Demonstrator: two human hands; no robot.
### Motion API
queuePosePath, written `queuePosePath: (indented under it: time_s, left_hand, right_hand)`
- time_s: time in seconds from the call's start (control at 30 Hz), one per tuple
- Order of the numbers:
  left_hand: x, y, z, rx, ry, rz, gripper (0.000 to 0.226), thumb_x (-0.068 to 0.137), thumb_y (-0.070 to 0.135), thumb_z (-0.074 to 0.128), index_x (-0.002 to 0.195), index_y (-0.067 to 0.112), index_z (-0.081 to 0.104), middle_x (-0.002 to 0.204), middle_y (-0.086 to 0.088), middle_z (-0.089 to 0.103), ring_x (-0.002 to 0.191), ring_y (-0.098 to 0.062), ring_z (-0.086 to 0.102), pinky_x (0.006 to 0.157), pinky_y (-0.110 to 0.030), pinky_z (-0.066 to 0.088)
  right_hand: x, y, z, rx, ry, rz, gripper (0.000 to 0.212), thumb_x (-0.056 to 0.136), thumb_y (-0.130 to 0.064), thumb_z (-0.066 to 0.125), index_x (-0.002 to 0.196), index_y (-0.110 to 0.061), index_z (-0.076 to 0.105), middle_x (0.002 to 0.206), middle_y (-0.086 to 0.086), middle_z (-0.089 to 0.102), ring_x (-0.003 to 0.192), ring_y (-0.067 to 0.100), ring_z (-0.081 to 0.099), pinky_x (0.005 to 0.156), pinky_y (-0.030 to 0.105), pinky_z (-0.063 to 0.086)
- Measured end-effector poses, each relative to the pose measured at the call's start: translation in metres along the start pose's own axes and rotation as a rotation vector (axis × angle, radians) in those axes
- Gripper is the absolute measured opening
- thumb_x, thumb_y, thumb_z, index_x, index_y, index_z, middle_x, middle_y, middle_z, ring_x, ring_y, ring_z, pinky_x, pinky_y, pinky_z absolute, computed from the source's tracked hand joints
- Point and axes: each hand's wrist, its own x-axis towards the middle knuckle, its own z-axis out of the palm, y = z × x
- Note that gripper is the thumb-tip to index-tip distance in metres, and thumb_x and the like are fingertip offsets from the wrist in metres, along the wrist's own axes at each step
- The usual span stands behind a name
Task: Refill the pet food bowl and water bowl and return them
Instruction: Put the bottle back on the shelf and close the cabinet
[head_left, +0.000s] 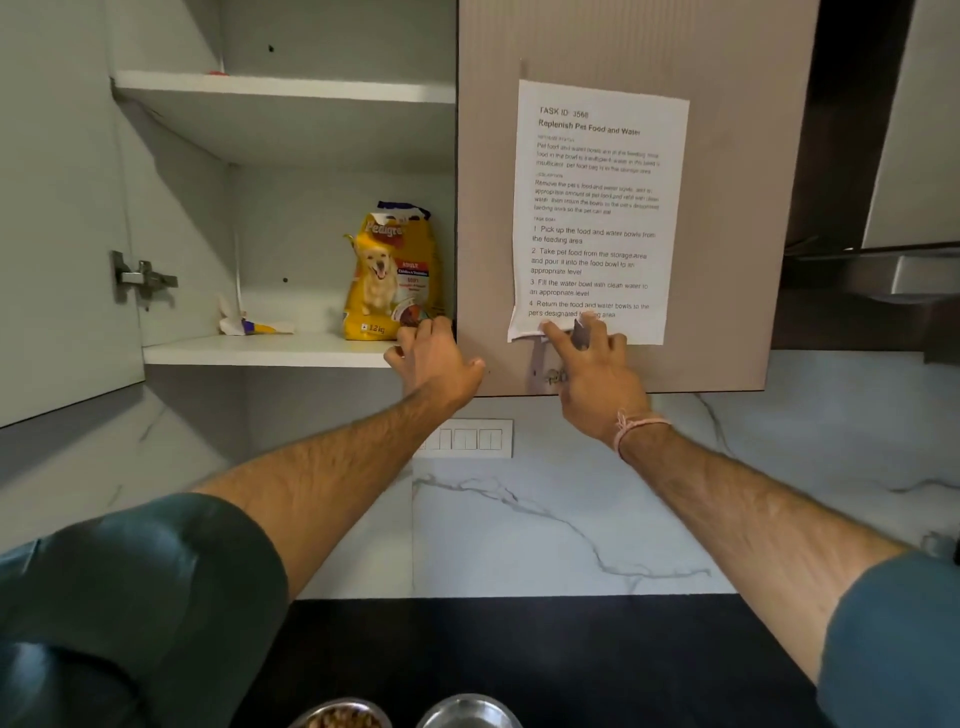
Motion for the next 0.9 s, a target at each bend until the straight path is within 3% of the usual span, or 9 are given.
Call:
queuePosePath:
  time_s: [0.13,0.3,0.43,0.67,0.9]
  left_hand:
    - [0.017,-0.007,0.017,0.033,-0.019,0.011,0.054,0.085,0.041,0.074,0.13,0.018,0.054,0.136,-0.005,0.056,0.13,-0.029,0.042,0.106,-0.051,0.032]
    - [0.03,-0.008,0.029,0.057,-0.049,-0.008,0.056,0.087,0.041,0.073,0.133,0.018,0.052,0.14,-0.006,0.053,0.133,-0.03,0.04,0.105,-0.051,0.032]
    - [0.034,-0.008,0.037,0.056,-0.051,-0.025,0.056,0.088,0.039,0.071,0.135,0.017,0.049,0.141,-0.007,0.052,0.134,-0.03,0.04,0.105,-0.051,0.032]
    - [0.03,-0.009,0.031,0.053,-0.081,-0.026,0.06,0.088,0.042,0.073,0.136,0.018,0.047,0.142,-0.007,0.051,0.134,-0.031,0.04,0.107,-0.051,0.032]
    - [-0.014,-0.029,0.001,-0.115,-0.081,-0.157,0.071,0.087,0.046,0.075,0.145,0.022,0.041,0.146,-0.006,0.05,0.135,-0.029,0.042,0.112,-0.049,0.036]
  right_hand:
    - [0.01,-0.001,0.007,-0.055,-0.026,0.016,0.09,0.087,-0.007,0.06,0.16,-0.039,0.017,0.162,0.016,0.016,0.131,0.041,0.034,0.072,0.043,0.059]
    - [0.021,-0.001,0.013,-0.074,-0.038,0.016,0.09,0.085,-0.007,0.058,0.159,-0.037,0.018,0.159,0.016,0.018,0.131,0.041,0.034,0.077,0.044,0.059]
    - [0.026,0.0,0.018,-0.071,-0.02,0.011,0.088,0.084,-0.007,0.059,0.158,-0.036,0.021,0.153,0.016,0.023,0.127,0.038,0.035,0.07,0.041,0.058]
    - [0.026,0.005,0.02,-0.054,-0.002,-0.029,0.087,0.082,-0.012,0.061,0.157,-0.033,0.023,0.149,0.017,0.026,0.122,0.038,0.037,0.08,0.044,0.058]
    - [0.024,-0.005,-0.002,0.084,-0.086,-0.06,0.081,0.087,-0.017,0.06,0.158,-0.031,0.023,0.148,0.02,0.029,0.125,0.042,0.04,0.088,0.047,0.054]
